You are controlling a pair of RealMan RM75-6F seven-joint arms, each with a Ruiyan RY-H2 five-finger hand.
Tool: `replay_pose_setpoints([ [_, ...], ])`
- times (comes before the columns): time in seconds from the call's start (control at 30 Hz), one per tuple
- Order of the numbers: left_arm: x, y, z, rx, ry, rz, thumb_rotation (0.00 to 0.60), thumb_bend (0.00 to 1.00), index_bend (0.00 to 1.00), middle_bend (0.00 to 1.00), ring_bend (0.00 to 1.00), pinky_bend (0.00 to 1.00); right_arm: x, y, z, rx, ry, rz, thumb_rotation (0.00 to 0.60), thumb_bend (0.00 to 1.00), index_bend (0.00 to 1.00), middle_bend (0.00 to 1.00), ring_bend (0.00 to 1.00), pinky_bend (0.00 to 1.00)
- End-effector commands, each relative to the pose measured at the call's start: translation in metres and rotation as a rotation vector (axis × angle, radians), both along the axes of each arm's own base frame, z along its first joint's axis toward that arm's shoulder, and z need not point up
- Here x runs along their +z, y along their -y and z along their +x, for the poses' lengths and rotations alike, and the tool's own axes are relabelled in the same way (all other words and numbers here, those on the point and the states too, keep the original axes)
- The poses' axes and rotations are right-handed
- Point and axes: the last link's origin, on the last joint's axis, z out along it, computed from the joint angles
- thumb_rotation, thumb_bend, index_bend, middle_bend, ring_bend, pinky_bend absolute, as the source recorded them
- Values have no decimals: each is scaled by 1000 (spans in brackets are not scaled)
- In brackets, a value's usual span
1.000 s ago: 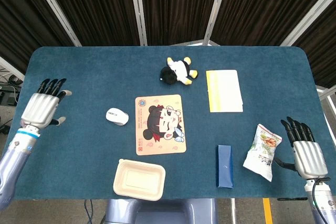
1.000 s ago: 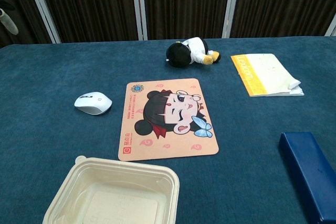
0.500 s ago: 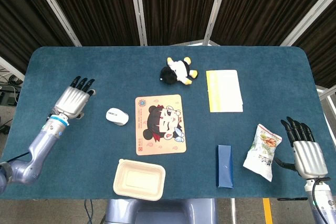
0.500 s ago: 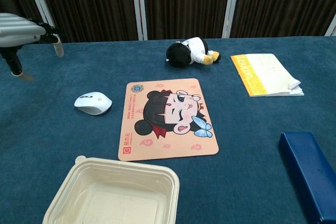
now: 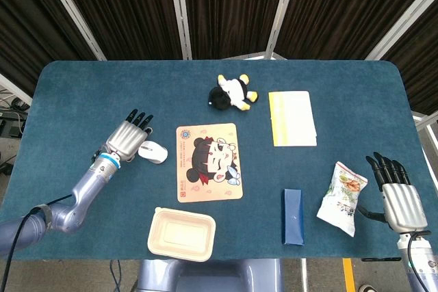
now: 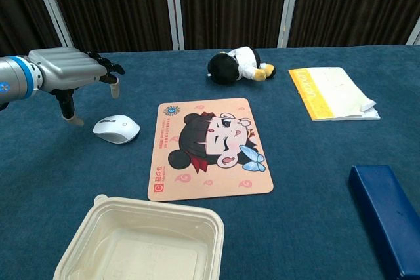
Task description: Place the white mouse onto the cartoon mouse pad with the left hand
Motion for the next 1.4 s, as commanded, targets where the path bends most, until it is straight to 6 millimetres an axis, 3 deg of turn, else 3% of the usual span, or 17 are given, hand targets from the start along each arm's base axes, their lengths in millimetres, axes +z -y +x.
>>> replay_pose_setpoints([
  [0.03,-9,-1,5,-2,-8,-8,600,182,275,0,0,0,0,0,0,0,1,1,600,111,0,0,0,0],
  [0.57,-42,-4,17,1,-47,-27,600,184,267,0,0,0,0,0,0,0,4,5,600,110,0,0,0,0],
  [0.73,-49,-4,18,3,-62,-29,600,185,348,0,0,0,1,0,0,0,6,7,600,111,0,0,0,0],
  [1.0,-53,-1,18,-13,-72,-33,600,207,518,0,0,0,1,0,0,0,7,7,600,110,0,0,0,0],
  [1.4,-41,-9,48,-180,-4,0,600,217,540,0,0,0,1,0,0,0,8,8,600,110,0,0,0,0],
])
